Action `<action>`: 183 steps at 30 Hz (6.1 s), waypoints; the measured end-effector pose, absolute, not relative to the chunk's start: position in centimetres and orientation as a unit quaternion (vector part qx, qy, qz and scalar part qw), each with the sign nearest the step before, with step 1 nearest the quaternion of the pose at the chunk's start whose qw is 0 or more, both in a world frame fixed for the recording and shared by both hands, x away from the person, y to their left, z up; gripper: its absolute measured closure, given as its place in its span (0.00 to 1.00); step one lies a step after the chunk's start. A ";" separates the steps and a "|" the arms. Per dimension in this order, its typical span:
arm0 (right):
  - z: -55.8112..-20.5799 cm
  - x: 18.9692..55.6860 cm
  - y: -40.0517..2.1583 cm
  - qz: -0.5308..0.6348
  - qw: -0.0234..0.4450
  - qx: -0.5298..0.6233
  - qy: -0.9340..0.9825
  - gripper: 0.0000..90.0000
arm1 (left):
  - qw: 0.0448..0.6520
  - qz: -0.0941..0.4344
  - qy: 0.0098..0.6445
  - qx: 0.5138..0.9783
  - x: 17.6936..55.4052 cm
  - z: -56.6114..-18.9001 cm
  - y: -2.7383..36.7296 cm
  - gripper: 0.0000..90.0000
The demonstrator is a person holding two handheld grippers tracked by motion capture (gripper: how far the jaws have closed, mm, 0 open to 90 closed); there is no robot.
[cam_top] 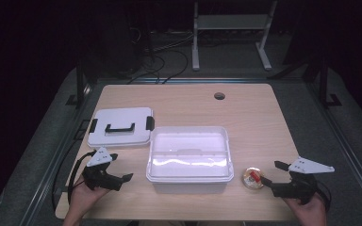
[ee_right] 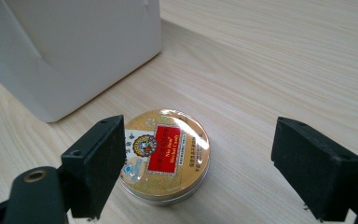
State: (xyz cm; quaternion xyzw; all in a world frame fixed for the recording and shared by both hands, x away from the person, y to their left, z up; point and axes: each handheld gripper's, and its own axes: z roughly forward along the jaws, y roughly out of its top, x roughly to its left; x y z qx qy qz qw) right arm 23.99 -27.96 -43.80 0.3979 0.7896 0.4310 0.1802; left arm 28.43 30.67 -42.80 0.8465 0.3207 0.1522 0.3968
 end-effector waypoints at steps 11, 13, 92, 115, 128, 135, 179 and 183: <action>-43.5 24.1 -27.2 0.425 0.176 0.376 0.804 0.19 | 0.430 0.140 0.299 0.840 28.0 -40.6 30.9 0.07; -43.3 24.0 -26.9 0.423 0.177 0.370 0.808 0.19 | 0.443 0.136 0.285 0.839 28.1 -39.7 30.9 0.12; -41.9 23.9 -26.1 0.426 0.186 0.341 0.817 0.19 | 0.222 -0.002 0.020 0.975 35.5 -32.1 8.9 0.69; -41.9 23.8 -26.1 0.425 0.187 0.339 0.818 0.19 | 0.200 -0.013 0.013 0.980 36.2 -32.8 8.1 0.97; -41.9 23.8 -26.1 0.424 0.186 0.342 0.818 0.19 | 0.219 -0.019 0.018 0.975 36.3 -31.9 8.7 0.99; -42.0 23.9 -26.1 0.423 0.185 0.343 0.818 0.19 | 0.226 -0.016 0.020 0.974 36.1 -31.2 9.4 0.99; -42.2 23.9 -26.3 0.416 0.187 0.354 0.816 0.19 | 0.285 0.036 0.056 0.956 34.6 -25.8 18.2 1.00; -42.2 23.9 -26.2 0.414 0.188 0.355 0.817 0.19 | 0.291 0.045 0.076 0.953 34.2 -25.2 20.6 1.00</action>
